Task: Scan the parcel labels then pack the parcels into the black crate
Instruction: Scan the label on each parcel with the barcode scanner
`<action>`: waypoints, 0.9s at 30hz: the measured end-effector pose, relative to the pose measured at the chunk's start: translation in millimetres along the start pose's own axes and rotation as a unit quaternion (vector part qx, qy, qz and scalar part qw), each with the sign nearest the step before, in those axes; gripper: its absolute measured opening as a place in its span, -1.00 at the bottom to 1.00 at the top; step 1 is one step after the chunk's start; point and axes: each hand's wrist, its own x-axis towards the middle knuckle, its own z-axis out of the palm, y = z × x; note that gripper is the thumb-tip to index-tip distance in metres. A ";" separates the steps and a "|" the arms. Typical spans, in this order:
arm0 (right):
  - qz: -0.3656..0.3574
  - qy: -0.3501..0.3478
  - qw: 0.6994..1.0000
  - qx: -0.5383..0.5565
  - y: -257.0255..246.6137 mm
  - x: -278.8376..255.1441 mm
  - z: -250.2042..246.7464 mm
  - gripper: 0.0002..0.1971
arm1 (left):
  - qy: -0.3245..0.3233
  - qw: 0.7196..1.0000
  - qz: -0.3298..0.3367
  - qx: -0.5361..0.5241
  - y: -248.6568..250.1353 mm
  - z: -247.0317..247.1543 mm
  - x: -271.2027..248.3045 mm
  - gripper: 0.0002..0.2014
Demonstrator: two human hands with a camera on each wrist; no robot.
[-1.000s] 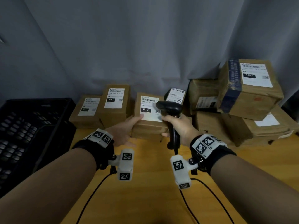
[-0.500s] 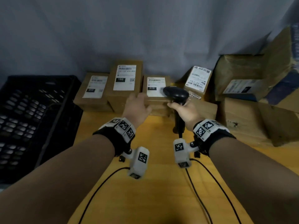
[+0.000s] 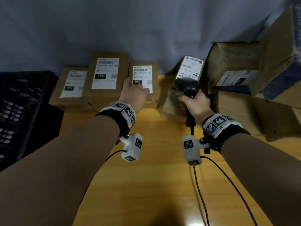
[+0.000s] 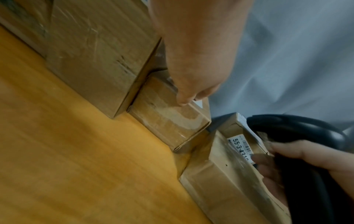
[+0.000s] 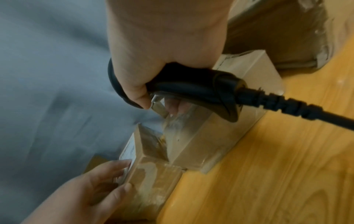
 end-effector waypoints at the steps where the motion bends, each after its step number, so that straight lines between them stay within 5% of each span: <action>1: 0.006 0.002 1.000 0.003 2.5 2.7 -4.2 -0.75 | -0.002 1.000 -0.003 -0.001 0.2 -0.3 3.9 -0.70; 6: 0.013 0.007 1.000 0.015 3.8 6.6 -19.9 -0.65 | 0.000 1.000 -0.010 -0.018 5.0 1.9 12.6 -0.69; 13: -0.012 0.014 1.000 0.009 0.0 -13.2 -41.8 -0.89 | -0.030 0.997 -0.046 -0.046 21.8 -17.0 12.8 -0.63; 17: -0.031 0.028 0.998 -0.053 9.4 -20.5 -59.1 -0.89 | 0.033 0.988 0.038 -0.148 43.0 -24.8 11.2 -0.55; 21: -0.031 0.036 0.996 -0.082 15.6 -25.4 -77.8 -0.84 | -0.023 0.974 0.117 -0.191 75.6 -26.3 21.7 -0.29; 27: 0.006 0.034 0.996 -0.076 29.5 -19.9 -104.4 -0.86 | -0.131 0.973 0.077 -0.174 99.7 -17.9 43.5 -0.01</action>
